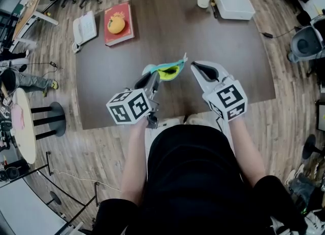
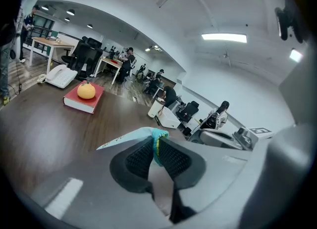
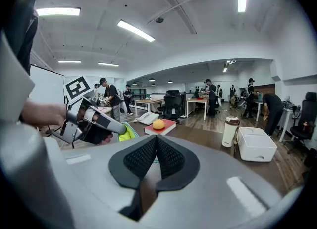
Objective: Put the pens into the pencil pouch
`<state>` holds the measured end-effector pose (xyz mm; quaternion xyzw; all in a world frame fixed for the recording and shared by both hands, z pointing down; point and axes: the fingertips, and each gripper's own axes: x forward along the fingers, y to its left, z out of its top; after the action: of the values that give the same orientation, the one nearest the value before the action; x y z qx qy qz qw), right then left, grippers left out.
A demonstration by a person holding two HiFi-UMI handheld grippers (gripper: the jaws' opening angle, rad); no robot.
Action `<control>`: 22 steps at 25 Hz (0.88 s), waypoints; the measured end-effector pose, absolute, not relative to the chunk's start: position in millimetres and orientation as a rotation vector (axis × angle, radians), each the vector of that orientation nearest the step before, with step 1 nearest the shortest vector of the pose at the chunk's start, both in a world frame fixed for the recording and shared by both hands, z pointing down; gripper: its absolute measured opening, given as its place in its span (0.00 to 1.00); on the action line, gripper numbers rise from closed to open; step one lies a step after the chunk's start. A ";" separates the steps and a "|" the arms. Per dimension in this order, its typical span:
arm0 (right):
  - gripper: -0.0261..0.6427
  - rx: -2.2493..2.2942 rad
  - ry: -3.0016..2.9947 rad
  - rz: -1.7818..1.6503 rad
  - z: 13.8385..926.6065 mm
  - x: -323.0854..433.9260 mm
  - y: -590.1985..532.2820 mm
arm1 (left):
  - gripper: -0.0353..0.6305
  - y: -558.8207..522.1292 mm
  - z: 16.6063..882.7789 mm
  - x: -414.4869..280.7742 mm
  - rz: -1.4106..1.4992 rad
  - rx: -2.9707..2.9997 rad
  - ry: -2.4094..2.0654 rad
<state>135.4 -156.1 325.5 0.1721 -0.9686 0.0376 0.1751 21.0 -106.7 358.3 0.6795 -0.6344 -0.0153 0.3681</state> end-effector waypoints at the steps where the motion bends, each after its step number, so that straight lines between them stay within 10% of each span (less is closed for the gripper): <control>1: 0.05 0.489 -2.744 0.107 324.9 135.6 -155.8 | 0.10 -107.2 357.2 21.1 -0.041 1.748 -1.631; 22: 0.05 0.476 -2.752 0.135 320.0 130.7 -147.8 | 0.10 -103.0 348.0 27.7 -0.035 1.771 -1.652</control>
<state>130.7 -147.8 320.0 0.1677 -0.9696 0.0474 0.1719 27.7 -103.0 348.0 0.6845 -0.6383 -0.0136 0.3519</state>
